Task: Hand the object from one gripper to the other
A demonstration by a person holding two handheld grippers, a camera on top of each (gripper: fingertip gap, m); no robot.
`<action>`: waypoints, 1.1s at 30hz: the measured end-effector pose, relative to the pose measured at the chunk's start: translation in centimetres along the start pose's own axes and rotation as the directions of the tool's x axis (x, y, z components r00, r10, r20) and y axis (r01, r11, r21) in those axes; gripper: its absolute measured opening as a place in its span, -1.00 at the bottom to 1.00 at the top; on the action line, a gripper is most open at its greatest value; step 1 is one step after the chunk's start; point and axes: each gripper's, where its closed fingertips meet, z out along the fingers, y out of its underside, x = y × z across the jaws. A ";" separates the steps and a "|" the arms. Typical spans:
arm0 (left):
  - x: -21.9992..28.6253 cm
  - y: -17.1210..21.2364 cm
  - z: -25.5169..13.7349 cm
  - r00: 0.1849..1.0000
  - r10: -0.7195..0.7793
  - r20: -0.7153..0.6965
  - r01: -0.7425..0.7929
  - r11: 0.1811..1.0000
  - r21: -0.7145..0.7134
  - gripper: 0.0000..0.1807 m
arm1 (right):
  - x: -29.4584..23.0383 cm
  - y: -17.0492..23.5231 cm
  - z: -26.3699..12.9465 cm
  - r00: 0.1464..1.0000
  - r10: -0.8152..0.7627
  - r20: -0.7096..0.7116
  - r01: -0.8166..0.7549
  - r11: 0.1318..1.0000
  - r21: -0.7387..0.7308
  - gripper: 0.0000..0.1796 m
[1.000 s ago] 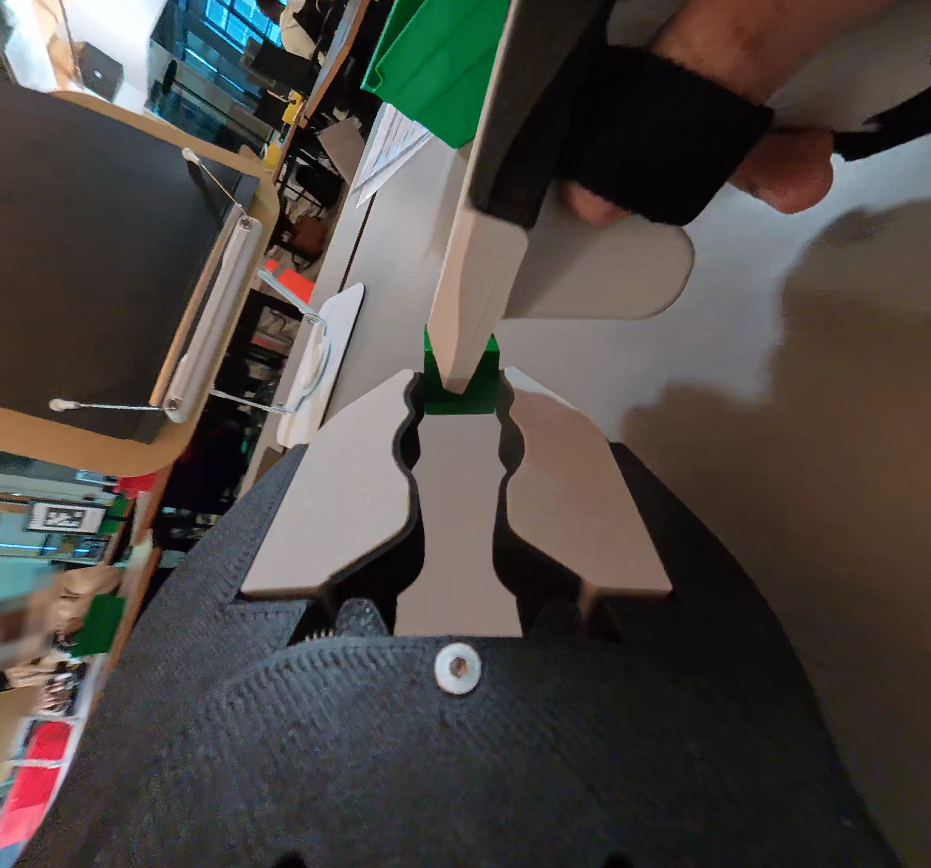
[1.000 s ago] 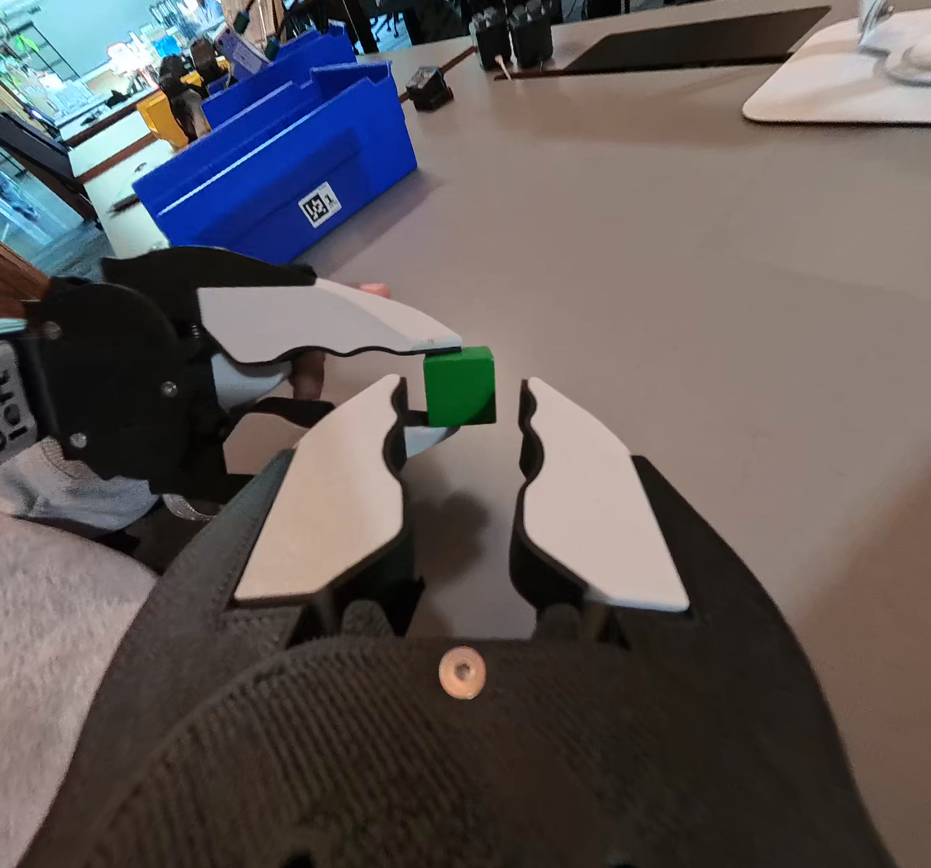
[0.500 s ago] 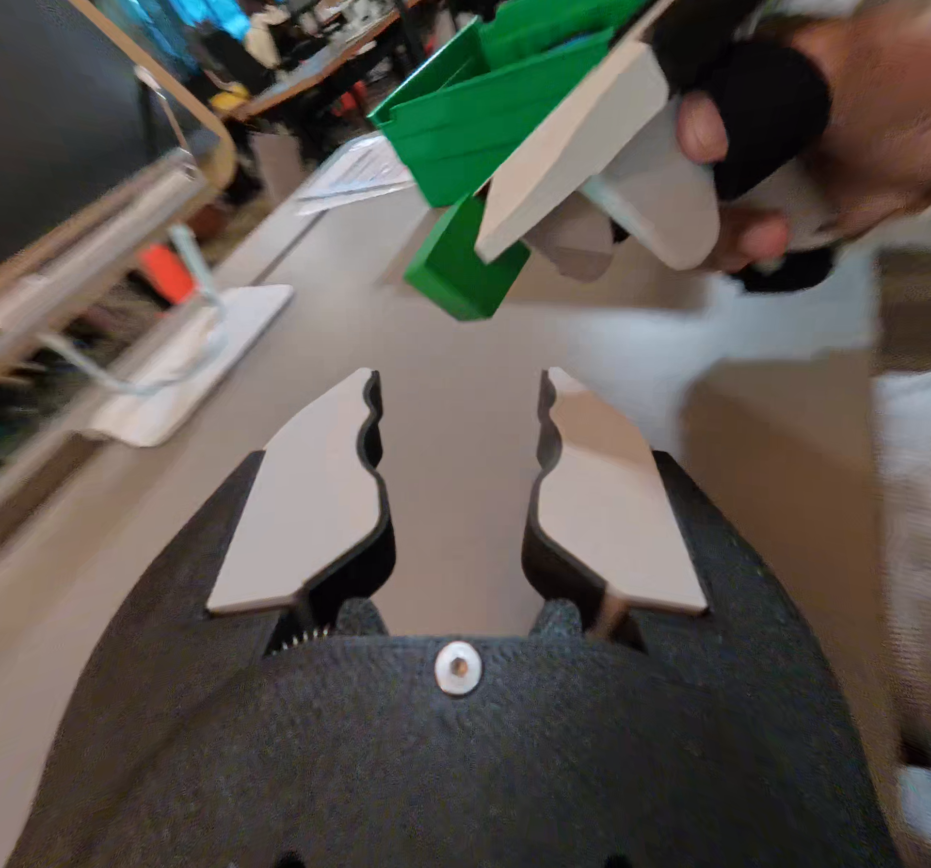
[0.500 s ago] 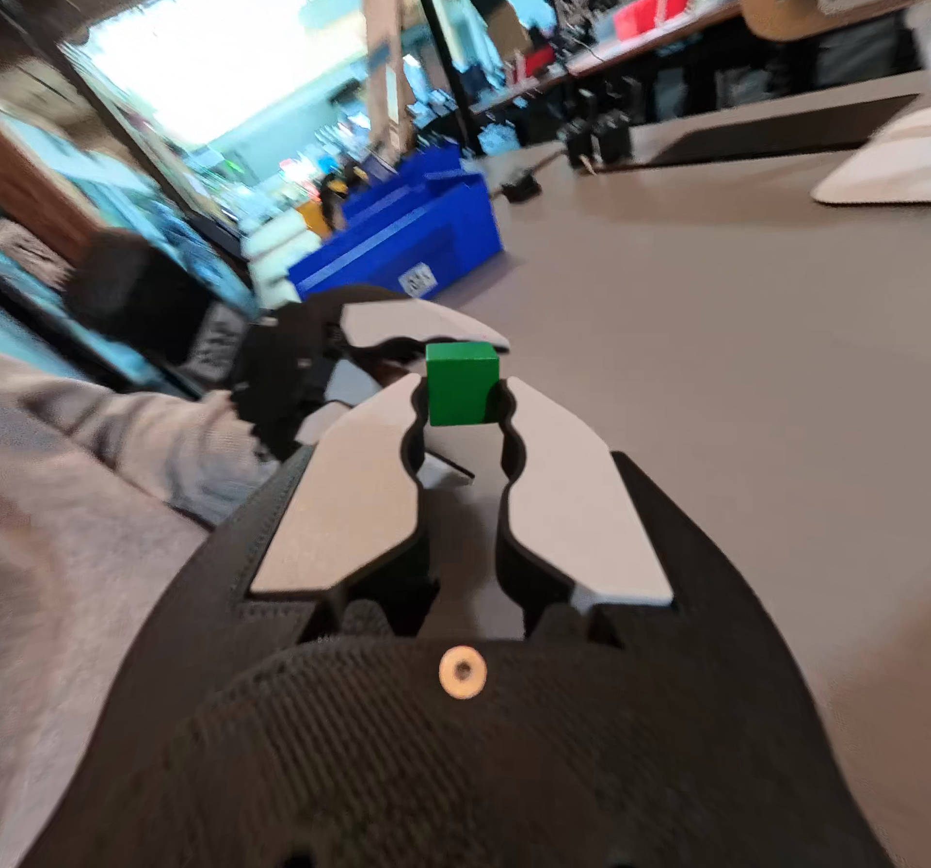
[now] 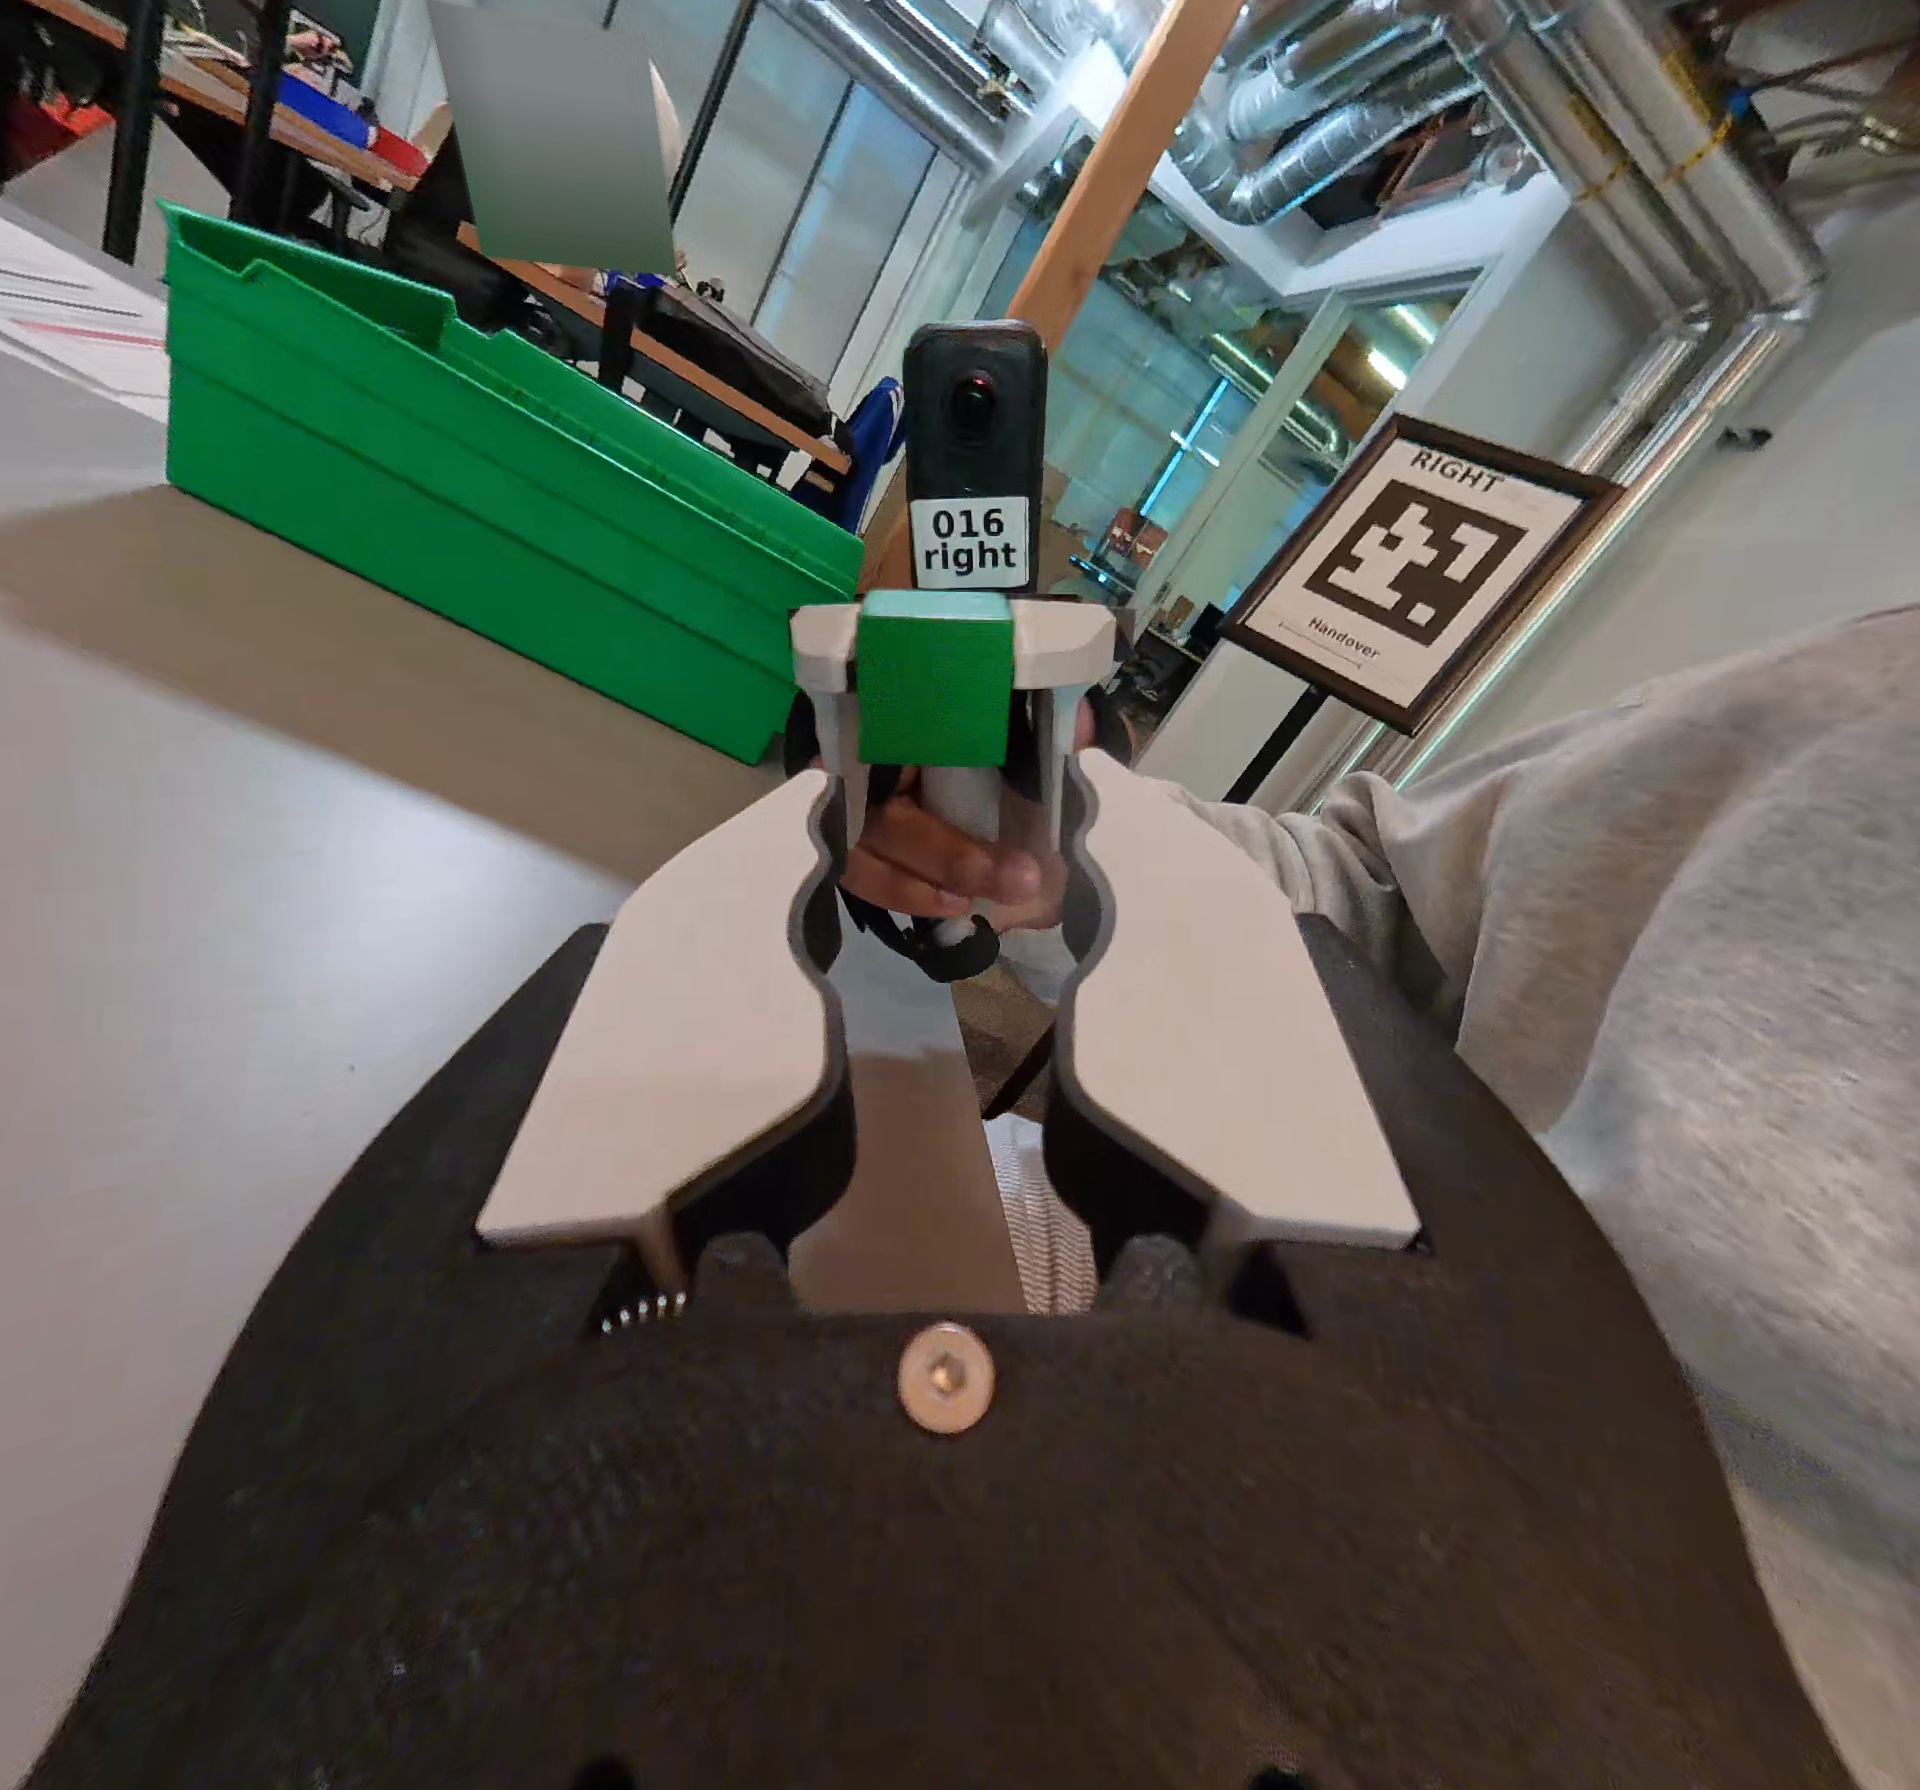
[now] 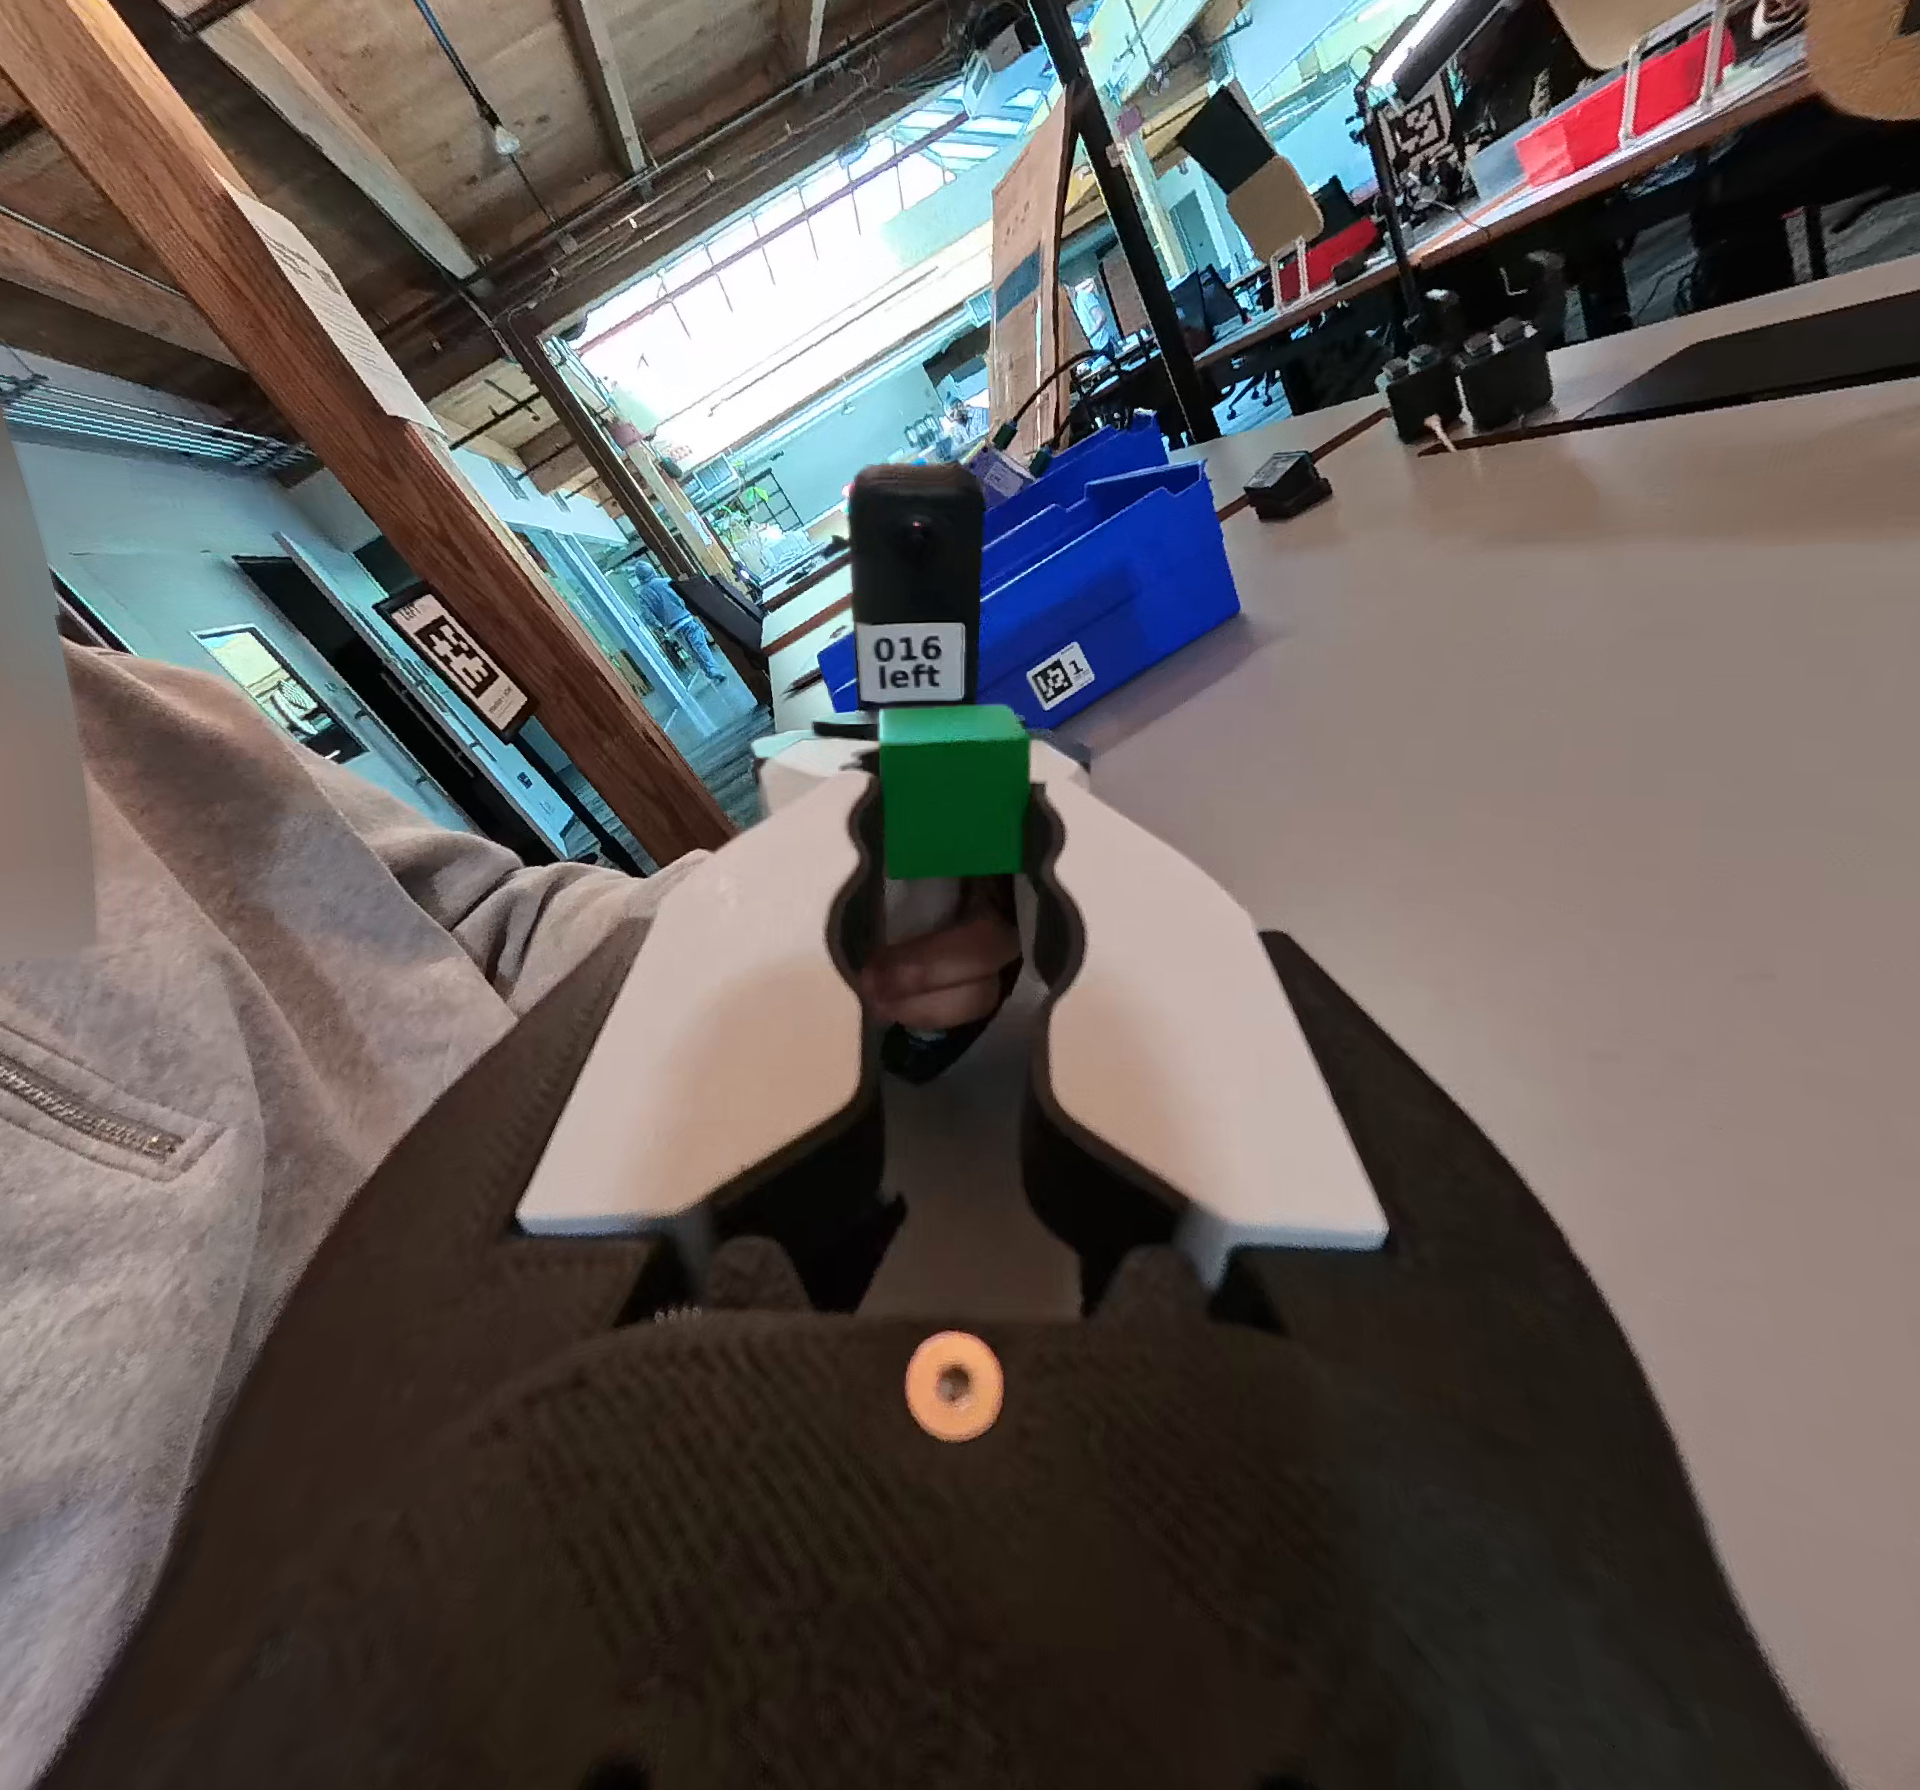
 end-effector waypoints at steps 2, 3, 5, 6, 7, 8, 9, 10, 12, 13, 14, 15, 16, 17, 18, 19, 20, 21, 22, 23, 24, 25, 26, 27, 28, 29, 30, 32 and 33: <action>0.0 0.0 0.0 1.000 0.012 0.010 -0.012 1.000 -0.002 -0.56 | 0.0 0.1 0.1 1.000 -0.003 0.000 0.003 1.000 -0.003 -0.70; 0.0 -0.1 0.0 1.000 0.014 0.011 -0.014 1.000 0.004 -0.60 | -0.1 0.1 0.1 1.000 -0.005 -0.001 0.005 1.000 -0.003 -0.70; -0.1 -0.2 -0.1 1.000 0.011 0.016 -0.011 1.000 0.012 -0.68 | -0.1 0.1 0.2 1.000 -0.007 0.001 0.007 1.000 -0.002 -0.70; -0.1 -0.2 -0.1 1.000 0.012 0.017 -0.012 1.000 0.011 -0.70 | -0.1 0.1 0.2 1.000 -0.007 0.002 0.007 1.000 -0.002 -0.70; -0.2 -0.2 -0.2 1.000 0.014 0.021 -0.014 1.000 0.010 -0.70 | -0.1 0.2 0.2 1.000 -0.010 0.000 0.010 1.000 -0.003 -0.70; -0.2 -0.2 -0.2 1.000 0.015 0.021 -0.015 1.000 0.012 -0.69 | -0.1 0.2 0.2 1.000 -0.014 -0.002 0.014 1.000 -0.003 -0.70; -0.1 -0.3 -0.2 1.000 0.011 0.018 -0.011 1.000 0.015 -0.67 | -0.1 0.2 0.2 1.000 -0.016 -0.004 0.016 1.000 -0.004 -0.70; -0.1 -0.3 -0.1 1.000 0.004 0.015 -0.005 1.000 0.019 -0.66 | -0.1 0.2 0.2 1.000 -0.017 -0.007 0.017 1.000 -0.005 -0.70; -0.2 -0.3 -0.1 1.000 -0.007 0.019 0.006 1.000 0.026 -0.61 | -0.1 0.3 0.2 1.000 -0.018 -0.004 0.017 1.000 -0.011 -0.70; -0.3 -0.4 -0.1 1.000 -0.010 0.020 0.009 1.000 0.028 -0.60 | -0.1 0.4 0.3 1.000 -0.018 -0.003 0.018 1.000 -0.014 -0.70; -0.3 -0.3 -0.1 1.000 -0.010 0.020 0.009 1.000 0.029 -0.62 | -0.2 0.4 0.4 1.000 -0.022 -0.004 0.022 1.000 -0.018 -0.70; -0.3 -0.4 -0.1 1.000 -0.009 0.019 0.008 1.000 0.030 -0.64 | -0.2 0.5 0.4 1.000 -0.028 -0.004 0.027 0.999 -0.024 -0.70; -0.3 -0.4 -0.2 1.000 -0.006 0.020 0.005 0.999 0.032 -0.68 | -0.2 0.7 0.5 0.999 -0.033 -0.004 0.033 0.999 -0.034 -0.70; -0.3 -0.5 -0.2 1.000 -0.002 0.022 0.002 0.999 0.034 -0.69 | -0.2 0.8 0.6 0.999 -0.040 -0.007 0.040 0.998 -0.039 -0.70; -0.3 -0.5 -0.2 1.000 -0.001 0.022 0.000 0.999 0.033 -0.69 | -0.2 0.8 0.6 0.999 -0.046 -0.007 0.046 0.998 -0.038 -0.70; -0.2 -0.5 -0.3 1.000 0.001 0.018 -0.001 1.000 0.029 -0.69 | -0.3 0.8 0.6 0.999 -0.048 -0.002 0.048 0.998 -0.036 -0.70; -0.2 -0.5 -0.3 1.000 0.006 0.021 -0.007 1.000 0.028 -0.68 | -0.3 0.8 0.6 0.999 -0.051 0.003 0.051 0.998 -0.032 -0.70; -0.3 -0.6 -0.3 1.000 0.008 0.024 -0.009 1.000 0.029 -0.68 | -0.3 0.7 0.6 0.998 -0.061 0.006 0.062 0.998 -0.024 -0.70; -0.3 -0.6 -0.3 1.000 0.001 0.022 -0.002 1.000 0.030 -0.68 | -0.2 0.6 0.6 0.997 -0.081 0.000 0.081 0.997 -0.010 -0.69; -0.3 -0.7 -0.3 1.000 -0.015 0.016 0.014 0.999 0.037 -0.69 | 0.0 0.2 0.5 0.994 -0.112 -0.019 0.112 0.994 0.013 -0.61; -0.5 -0.8 -0.4 0.999 -0.038 0.017 0.037 0.998 0.045 -0.69 | 0.1 -0.2 0.4 0.987 -0.156 -0.036 0.157 0.987 0.041 -0.50; -0.7 -0.8 -0.6 0.998 -0.066 0.019 0.065 0.997 0.052 -0.69 | 0.1 -0.7 0.2 0.976 -0.210 -0.052 0.213 0.975 0.064 -0.43; -1.0 -0.9 -0.7 0.995 -0.098 0.016 0.097 0.994 0.056 -0.69 | 0.1 -1.0 0.0 0.959 -0.276 -0.066 0.280 0.957 0.072 -0.39; -1.2 -0.8 -0.8 0.990 -0.141 0.006 0.140 0.989 0.050 -0.69 | -0.2 -1.2 -0.2 0.931 -0.358 -0.072 0.363 0.930 0.065 -0.34; -1.3 -0.5 -0.9 0.982 -0.190 -0.010 0.190 0.981 0.033 -0.69 | -0.5 -1.2 -0.2 0.886 -0.457 -0.074 0.461 0.886 0.047 -0.32; -1.3 -0.2 -0.9 0.971 -0.239 -0.029 0.239 0.971 0.008 -0.69 | -0.7 -1.1 -0.3 0.821 -0.565 -0.076 0.568 0.823 0.016 -0.33; -1.3 0.0 -0.9 0.958 -0.281 -0.052 0.280 0.960 -0.014 -0.69 | -0.9 -0.8 -0.3 0.742 -0.666 -0.074 0.667 0.745 -0.020 -0.33; -1.1 0.4 -0.9 0.933 -0.349 -0.090 0.347 0.937 -0.044 -0.68 | -1.1 0.3 -0.2 0.600 -0.799 -0.046 0.793 0.601 -0.099 -0.38; -1.0 0.6 -0.9 0.919 -0.378 -0.109 0.373 0.926 -0.061 -0.68 | -1.1 1.0 -0.2 0.556 -0.831 -0.024 0.821 0.553 -0.138 -0.38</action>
